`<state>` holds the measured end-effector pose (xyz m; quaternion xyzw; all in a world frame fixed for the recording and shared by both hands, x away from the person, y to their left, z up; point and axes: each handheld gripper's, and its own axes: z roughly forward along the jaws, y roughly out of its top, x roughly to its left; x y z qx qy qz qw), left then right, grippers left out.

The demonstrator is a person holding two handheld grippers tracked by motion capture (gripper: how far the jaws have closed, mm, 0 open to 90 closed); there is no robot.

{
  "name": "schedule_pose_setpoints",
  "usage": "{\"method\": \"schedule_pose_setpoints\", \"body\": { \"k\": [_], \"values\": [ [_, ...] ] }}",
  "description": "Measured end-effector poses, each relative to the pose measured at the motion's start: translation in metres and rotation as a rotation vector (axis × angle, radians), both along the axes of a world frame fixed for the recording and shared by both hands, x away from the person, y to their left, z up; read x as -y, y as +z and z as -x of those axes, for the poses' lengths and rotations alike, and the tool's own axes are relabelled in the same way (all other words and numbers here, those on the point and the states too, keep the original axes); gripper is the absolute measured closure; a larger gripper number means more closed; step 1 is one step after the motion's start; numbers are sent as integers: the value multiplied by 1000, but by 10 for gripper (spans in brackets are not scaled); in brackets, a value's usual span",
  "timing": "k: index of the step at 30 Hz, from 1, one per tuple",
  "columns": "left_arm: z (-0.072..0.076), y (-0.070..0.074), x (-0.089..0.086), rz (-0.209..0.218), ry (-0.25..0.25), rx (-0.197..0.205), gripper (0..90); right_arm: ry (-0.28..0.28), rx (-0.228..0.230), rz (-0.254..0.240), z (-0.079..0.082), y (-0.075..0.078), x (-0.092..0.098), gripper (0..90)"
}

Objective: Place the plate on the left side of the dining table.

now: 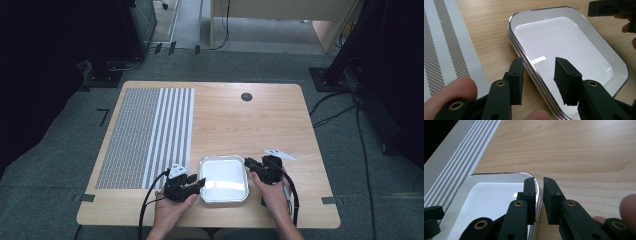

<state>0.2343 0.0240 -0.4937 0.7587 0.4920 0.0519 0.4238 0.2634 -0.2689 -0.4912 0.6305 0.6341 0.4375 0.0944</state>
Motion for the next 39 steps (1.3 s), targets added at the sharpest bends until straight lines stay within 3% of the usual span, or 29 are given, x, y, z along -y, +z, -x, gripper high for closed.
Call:
{"method": "schedule_pose_setpoints", "body": {
  "k": [1, 7, 10, 15, 22, 29, 32, 39],
  "values": [
    [0, -1, 2, -9, 1, -5, 625, 2, -24, -3, -1, -1, 0, 831],
    [3, -3, 6, -44, 1, 14, 694, 2, -45, -34, -3, -3, 1, 858],
    [4, -6, 9, -77, 8, 22, 715, 2, -76, -70, -4, -5, 3, 882],
    [4, -5, 12, -102, 11, 37, 727, -7, -81, -79, -4, -7, 3, 886],
    [4, -5, 12, -115, 12, 45, 730, -31, -63, -52, -1, -6, -2, 893],
    [3, -5, 14, -120, 17, 45, 726, -57, -80, -85, 1, -5, 0, 899],
    [2, -6, 14, -108, 14, 33, 670, -60, -80, -92, 2, -4, 1, 900],
    [4, -1, 12, -79, 27, 61, 592, -92, -45, -100, 7, 7, 9, 900]
  ]
}}
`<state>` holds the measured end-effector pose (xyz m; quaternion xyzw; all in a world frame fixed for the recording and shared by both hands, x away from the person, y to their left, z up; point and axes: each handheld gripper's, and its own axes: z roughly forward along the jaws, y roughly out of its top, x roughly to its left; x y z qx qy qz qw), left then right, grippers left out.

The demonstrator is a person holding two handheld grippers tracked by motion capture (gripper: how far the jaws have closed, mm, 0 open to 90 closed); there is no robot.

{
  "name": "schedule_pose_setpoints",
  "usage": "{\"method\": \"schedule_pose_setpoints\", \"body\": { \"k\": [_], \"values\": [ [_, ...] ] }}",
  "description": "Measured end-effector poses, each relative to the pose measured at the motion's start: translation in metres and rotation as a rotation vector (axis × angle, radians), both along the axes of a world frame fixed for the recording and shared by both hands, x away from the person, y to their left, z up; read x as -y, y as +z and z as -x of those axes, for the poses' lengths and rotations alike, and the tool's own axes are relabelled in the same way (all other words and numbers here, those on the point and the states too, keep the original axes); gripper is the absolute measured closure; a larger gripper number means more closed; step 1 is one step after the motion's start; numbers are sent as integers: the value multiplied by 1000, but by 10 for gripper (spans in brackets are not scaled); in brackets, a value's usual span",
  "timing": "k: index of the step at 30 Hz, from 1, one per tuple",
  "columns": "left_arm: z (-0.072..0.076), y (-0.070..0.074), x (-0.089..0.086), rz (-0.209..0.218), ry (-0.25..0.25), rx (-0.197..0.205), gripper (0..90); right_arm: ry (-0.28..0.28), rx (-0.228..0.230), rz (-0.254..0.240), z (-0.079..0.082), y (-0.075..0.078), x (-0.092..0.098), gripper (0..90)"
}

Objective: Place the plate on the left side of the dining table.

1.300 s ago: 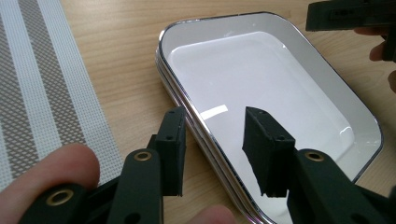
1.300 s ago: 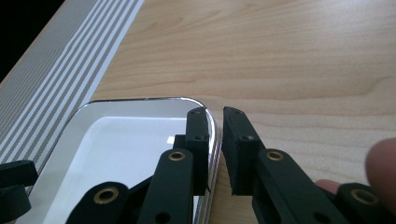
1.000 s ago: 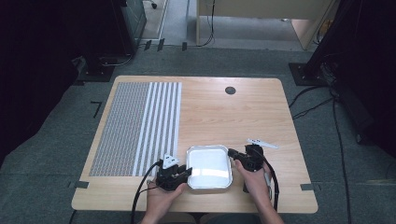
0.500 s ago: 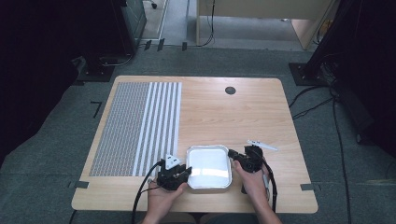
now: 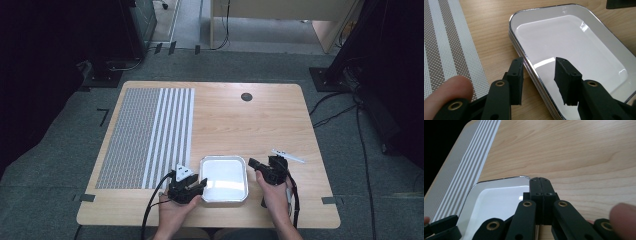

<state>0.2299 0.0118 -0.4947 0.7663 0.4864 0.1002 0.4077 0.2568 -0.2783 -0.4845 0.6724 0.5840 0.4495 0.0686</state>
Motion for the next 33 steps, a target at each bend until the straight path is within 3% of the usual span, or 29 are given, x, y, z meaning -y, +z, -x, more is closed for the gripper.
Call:
{"method": "schedule_pose_setpoints", "body": {
  "k": [3, 5, 10, 18, 22, 29, 33],
  "values": [
    [1, 0, 1, -5, -3, 2, 603, 4, 1, 11, 1, 2, 3, 900],
    [2, 0, 1, -12, -8, 8, 658, 13, -4, 6, 0, 0, 3, 900],
    [5, 2, 3, -6, -10, 14, 647, 47, -32, -28, -4, -9, 1, 881],
    [5, 1, 4, -19, -7, 16, 644, 82, -70, -134, -5, -15, 2, 886],
    [4, 1, 3, -14, -12, 13, 640, 39, -40, -109, -4, -14, 3, 875],
    [5, 0, 4, -25, -5, 15, 650, 53, -71, -122, -6, -18, 1, 861],
    [5, -1, 5, -32, -1, 17, 653, 50, -62, -108, -5, -19, 0, 871]
  ]
}}
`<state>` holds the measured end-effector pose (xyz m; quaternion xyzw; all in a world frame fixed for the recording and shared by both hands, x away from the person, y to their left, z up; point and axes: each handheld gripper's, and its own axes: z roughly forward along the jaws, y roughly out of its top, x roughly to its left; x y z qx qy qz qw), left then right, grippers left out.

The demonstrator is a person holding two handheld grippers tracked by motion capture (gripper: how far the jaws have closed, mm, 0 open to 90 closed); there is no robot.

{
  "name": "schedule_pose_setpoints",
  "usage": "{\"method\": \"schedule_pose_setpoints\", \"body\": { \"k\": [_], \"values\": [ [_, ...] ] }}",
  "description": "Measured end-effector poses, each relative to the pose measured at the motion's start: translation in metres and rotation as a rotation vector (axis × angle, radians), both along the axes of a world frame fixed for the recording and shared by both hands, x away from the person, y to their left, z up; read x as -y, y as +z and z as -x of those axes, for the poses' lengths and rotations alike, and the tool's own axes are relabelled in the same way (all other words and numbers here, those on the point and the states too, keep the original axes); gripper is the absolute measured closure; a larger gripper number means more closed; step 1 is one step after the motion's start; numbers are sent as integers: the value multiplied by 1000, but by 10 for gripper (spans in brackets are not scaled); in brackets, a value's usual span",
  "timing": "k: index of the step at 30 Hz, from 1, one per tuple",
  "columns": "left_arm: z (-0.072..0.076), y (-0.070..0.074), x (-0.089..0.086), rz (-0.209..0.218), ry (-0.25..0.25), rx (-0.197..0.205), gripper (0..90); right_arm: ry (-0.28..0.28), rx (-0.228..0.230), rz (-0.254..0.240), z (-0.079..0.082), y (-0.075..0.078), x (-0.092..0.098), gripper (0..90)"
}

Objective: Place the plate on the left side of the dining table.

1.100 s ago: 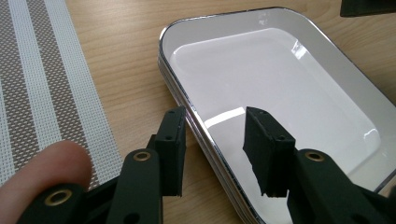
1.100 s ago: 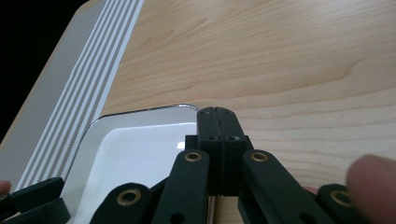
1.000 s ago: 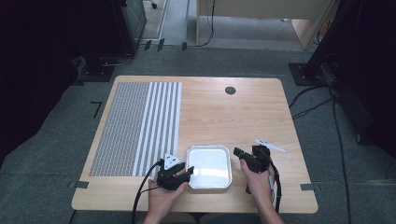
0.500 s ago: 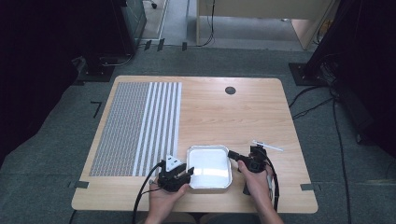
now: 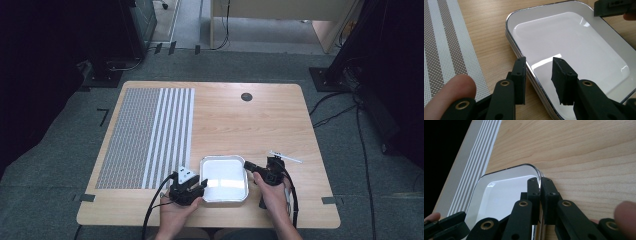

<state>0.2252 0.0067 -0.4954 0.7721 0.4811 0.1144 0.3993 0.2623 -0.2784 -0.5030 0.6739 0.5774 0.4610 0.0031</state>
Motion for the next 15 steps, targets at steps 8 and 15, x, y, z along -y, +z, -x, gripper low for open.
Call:
{"method": "schedule_pose_setpoints", "body": {
  "k": [8, 15],
  "values": [
    [0, 0, 0, -3, -5, 0, 645, 8, 20, 20, 10, 10, -2, 866],
    [0, 1, 0, -5, -7, 3, 646, 22, 20, 157, 17, 10, -16, 850]
  ]
}}
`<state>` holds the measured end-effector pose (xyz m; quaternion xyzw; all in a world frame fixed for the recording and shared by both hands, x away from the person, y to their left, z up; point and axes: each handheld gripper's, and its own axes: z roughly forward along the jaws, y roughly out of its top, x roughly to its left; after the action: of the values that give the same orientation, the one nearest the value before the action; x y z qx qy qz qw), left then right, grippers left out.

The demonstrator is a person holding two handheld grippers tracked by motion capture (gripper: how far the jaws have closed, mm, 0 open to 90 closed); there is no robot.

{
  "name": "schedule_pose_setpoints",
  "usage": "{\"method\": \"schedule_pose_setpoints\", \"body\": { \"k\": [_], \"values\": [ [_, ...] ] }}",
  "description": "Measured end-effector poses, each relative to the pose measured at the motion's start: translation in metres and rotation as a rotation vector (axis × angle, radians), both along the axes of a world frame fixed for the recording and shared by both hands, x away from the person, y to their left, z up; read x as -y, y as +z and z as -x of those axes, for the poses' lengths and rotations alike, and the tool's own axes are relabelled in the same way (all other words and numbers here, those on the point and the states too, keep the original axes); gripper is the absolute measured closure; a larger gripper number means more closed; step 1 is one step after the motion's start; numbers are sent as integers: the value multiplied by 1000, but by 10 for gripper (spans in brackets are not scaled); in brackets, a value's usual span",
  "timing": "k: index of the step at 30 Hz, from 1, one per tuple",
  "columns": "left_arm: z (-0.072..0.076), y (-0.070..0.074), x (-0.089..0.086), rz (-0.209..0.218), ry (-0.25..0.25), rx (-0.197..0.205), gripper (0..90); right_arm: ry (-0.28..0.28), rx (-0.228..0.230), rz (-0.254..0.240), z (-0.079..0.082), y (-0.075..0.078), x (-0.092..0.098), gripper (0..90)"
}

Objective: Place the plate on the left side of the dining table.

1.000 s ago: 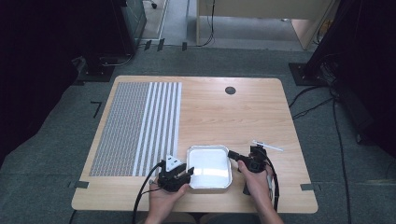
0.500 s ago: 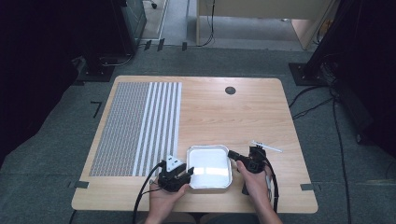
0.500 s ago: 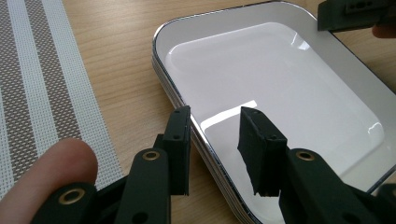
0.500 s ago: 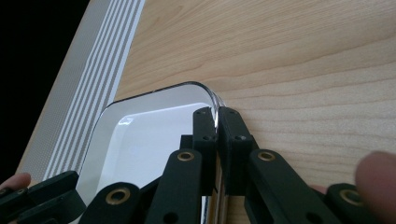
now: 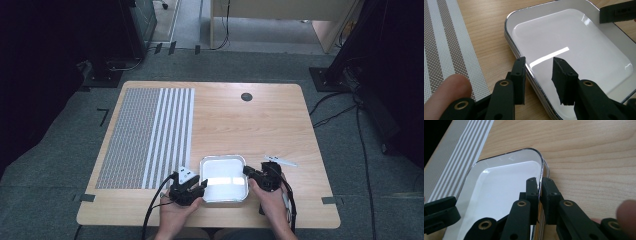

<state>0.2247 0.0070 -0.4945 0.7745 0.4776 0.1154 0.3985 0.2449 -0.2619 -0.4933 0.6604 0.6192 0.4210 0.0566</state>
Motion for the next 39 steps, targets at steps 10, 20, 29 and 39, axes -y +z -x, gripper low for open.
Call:
{"method": "schedule_pose_setpoints", "body": {
  "k": [10, 20, 29, 39],
  "values": [
    [0, 1, 0, -6, 4, 9, 652, 10, 30, 146, 11, 4, -12, 849],
    [0, 1, -1, -3, 11, 9, 617, -57, 21, 73, 14, 4, -9, 898],
    [-1, 4, -5, 21, 23, 13, 577, -90, 51, 63, 17, 17, 0, 900],
    [0, 7, -5, 32, 42, 15, 545, -53, 48, 139, 16, 20, 6, 839]
  ]
}}
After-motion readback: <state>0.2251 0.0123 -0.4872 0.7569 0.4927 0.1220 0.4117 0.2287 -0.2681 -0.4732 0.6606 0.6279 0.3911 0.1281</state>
